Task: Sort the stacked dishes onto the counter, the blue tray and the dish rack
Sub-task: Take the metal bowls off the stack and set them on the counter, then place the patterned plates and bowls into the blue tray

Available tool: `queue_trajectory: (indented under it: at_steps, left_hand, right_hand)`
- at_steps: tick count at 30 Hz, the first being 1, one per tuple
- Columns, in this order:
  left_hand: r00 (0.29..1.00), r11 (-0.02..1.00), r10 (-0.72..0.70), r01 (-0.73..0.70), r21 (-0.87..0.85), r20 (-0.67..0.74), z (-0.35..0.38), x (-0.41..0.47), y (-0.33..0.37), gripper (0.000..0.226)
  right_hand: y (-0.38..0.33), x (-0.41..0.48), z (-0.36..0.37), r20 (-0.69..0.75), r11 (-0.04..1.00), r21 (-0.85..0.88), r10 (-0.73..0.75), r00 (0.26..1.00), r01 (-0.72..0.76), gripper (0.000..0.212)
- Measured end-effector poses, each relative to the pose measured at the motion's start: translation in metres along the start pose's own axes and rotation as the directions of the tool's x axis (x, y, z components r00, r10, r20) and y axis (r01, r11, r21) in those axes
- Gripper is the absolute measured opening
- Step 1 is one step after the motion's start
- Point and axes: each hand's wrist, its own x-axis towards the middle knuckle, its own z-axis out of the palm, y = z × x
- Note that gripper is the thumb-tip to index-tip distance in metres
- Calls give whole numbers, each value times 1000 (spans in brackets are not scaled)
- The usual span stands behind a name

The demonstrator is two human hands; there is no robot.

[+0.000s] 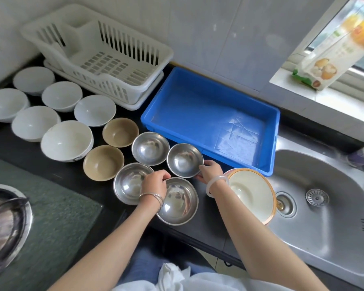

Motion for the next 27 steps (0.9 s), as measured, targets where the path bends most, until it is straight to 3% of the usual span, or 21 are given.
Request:
queue_trajectory:
  at_steps: [7,10,13,16,20,23,27]
  left_hand:
    - [1000,1000,10,-10,22,12,-4,3,7,27]
    - [1000,1000,26,-26,5,5,-3,7,17,27]
    - [998,998,66,-66,-19,18,5,8,34,27]
    - [989,994,113,-111,-25,94,22,5,54,26]
    - [956,988,142,-122,-93,256,51,-6,81,31]
    - [925,988,152,-145,-46,350,70,-14,94,38]
    - [907,992,112,-125,5,405,84,-20,100,34]
  right_hand:
    - [-8,-22,-23,-29,957,-224,-194,981,182,40]
    - [-7,-40,-52,-161,902,-293,-374,913,317,28]
    - [3,-57,-90,-339,852,-413,-473,813,323,24]
    - [23,-63,-127,-460,859,-468,-436,774,206,28]
    - [58,-64,-157,-474,883,-469,-282,834,32,38]
    - [75,-66,-163,-466,913,-407,-227,855,21,41]
    - [80,-67,-163,-492,919,-394,-226,841,16,29]
